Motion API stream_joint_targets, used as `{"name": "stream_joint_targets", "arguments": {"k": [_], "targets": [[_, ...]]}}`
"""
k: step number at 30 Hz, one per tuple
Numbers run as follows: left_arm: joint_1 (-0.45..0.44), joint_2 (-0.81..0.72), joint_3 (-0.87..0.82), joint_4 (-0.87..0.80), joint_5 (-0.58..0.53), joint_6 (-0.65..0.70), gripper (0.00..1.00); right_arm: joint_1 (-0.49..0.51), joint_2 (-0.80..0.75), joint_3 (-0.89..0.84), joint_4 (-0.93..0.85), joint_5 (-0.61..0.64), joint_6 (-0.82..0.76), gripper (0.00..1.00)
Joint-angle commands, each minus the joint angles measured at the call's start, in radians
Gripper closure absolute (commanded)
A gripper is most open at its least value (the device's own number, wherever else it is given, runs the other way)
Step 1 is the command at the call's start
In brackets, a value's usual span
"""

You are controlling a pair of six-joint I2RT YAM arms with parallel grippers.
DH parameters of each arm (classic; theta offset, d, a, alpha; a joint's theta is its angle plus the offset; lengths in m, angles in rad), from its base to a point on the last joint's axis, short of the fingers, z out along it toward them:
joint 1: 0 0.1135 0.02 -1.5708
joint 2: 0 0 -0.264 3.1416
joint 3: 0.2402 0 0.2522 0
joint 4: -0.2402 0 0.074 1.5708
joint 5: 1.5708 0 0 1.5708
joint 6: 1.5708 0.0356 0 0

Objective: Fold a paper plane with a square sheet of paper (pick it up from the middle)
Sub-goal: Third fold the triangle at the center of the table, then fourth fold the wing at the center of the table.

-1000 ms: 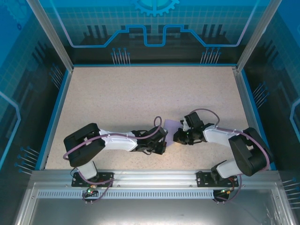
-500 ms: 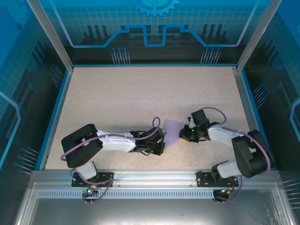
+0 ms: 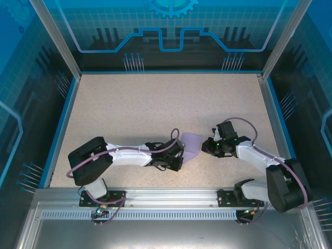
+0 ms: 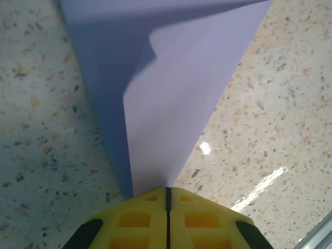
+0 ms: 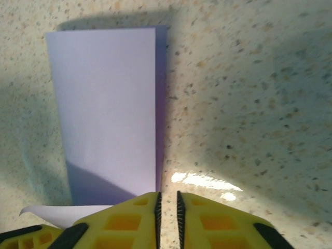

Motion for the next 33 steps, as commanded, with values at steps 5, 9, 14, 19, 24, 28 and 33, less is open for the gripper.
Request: {"name": "stream_joint_targets", "arguments": {"k": [5,9,14,19,24,28,33], "targets": [[0.003,-0.043,0.089,-0.107,-0.024,0.063,0.85,0.013,0.023,-0.039,0.058,-0.118,0.001,0.75],[0.003,-0.020,0.129,-0.148,-0.072,0.098,0.80,0.020,0.048,-0.041,0.082,-0.145,0.009,0.72],[0.010,0.031,0.174,-0.181,-0.158,0.123,0.80,0.031,0.076,-0.044,0.108,-0.153,0.015,0.68],[0.019,0.077,0.194,-0.178,-0.167,0.136,0.81,0.041,0.094,-0.046,0.125,-0.162,0.025,0.65],[0.027,0.108,0.200,-0.174,-0.165,0.138,0.85,0.045,0.110,-0.048,0.140,-0.175,0.028,0.63],[0.033,0.125,0.202,-0.171,-0.161,0.137,0.88,0.047,0.129,-0.047,0.164,-0.196,0.036,0.62],[0.041,0.135,0.190,-0.156,-0.146,0.126,0.90,0.054,0.135,-0.047,0.186,-0.220,0.051,0.62]]}}
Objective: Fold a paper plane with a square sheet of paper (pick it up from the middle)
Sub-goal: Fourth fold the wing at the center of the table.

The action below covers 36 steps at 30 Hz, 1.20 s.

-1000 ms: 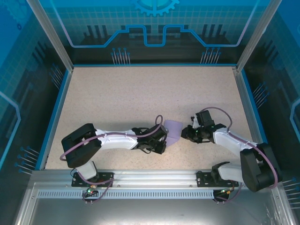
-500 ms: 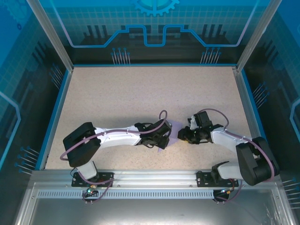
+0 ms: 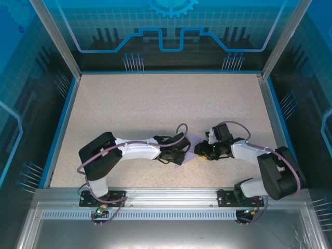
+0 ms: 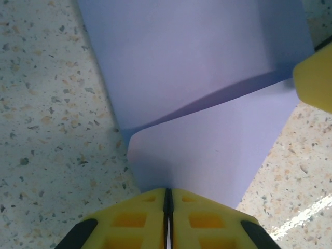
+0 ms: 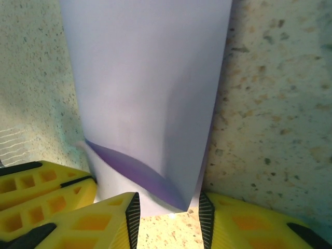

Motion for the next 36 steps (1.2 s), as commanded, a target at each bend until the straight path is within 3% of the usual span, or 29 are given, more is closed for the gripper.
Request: {"name": "stream_joint_targets", "arguments": {"k": [1,11,21,29,36], "targets": [[0.014,0.013,0.011,-0.008,0.001,0.015,0.90,0.019,0.004,-0.008,0.033,-0.043,0.020,0.63],[0.022,0.004,-0.007,0.020,0.031,0.012,0.90,0.022,0.024,-0.019,0.112,-0.097,0.075,0.65],[0.024,0.015,-0.011,0.027,0.045,0.016,0.91,0.018,-0.076,0.009,-0.135,0.034,-0.009,0.60],[0.029,0.018,-0.020,0.034,0.049,0.012,0.92,0.024,-0.063,-0.016,-0.012,-0.077,0.086,0.60],[0.030,0.022,-0.025,0.034,0.056,0.012,0.93,0.023,-0.026,-0.027,0.039,-0.080,0.112,0.60]]}}
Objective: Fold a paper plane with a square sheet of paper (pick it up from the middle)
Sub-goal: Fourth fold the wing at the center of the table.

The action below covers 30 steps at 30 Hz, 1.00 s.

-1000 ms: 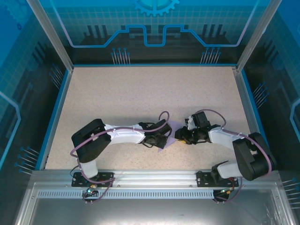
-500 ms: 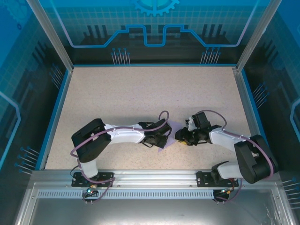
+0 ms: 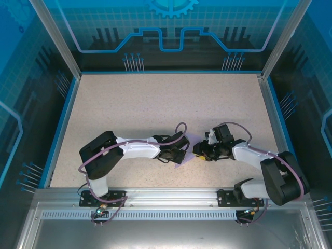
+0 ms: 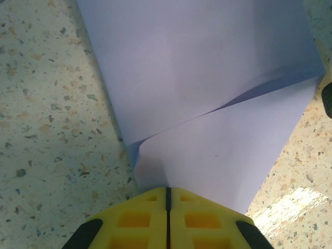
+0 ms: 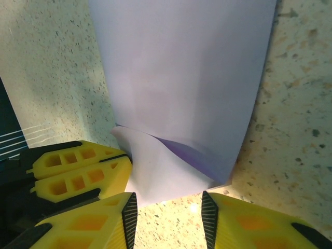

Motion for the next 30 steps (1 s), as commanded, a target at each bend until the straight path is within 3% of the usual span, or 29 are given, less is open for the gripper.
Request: {"name": "stream_joint_targets", "arguments": {"k": [1,11,30], "targets": [[0.009,0.010,-0.015,0.000,0.022,0.014,0.93,0.012,0.029,-0.007,0.019,-0.020,0.022,0.60],[0.010,0.014,-0.029,0.012,0.023,0.010,0.93,-0.002,0.036,0.000,-0.029,0.009,-0.008,0.60],[0.011,0.006,-0.032,0.020,0.035,0.006,0.93,-0.019,0.034,-0.038,0.148,-0.072,0.093,0.67]]}}
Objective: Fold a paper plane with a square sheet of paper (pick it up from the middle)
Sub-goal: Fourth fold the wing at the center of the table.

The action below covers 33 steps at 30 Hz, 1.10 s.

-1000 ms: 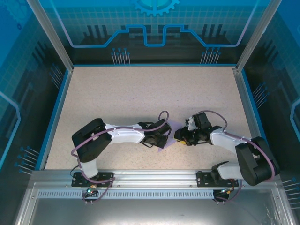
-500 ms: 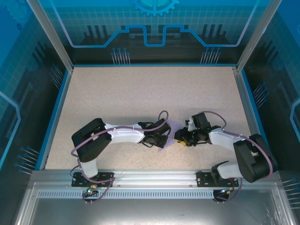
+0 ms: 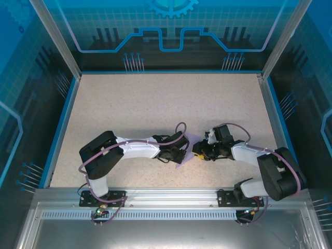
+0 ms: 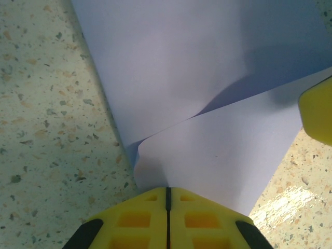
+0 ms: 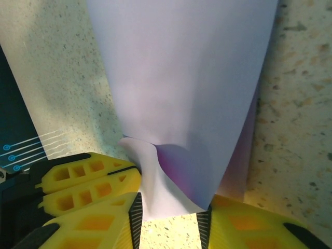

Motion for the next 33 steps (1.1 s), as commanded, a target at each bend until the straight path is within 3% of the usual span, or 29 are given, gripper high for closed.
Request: {"name": "stream_joint_targets", "arguments": {"k": [1,14,33], "targets": [[0.006,0.004,-0.024,-0.001,0.024,0.007,0.93,-0.005,-0.011,-0.013,0.031,-0.032,0.019,0.69],[0.015,-0.036,-0.005,-0.005,0.057,0.010,0.89,0.031,0.002,0.024,-0.012,0.001,-0.008,0.89],[0.094,-0.083,-0.033,0.020,0.129,0.024,0.90,0.041,0.016,0.089,-0.160,0.072,-0.094,0.95]]}}
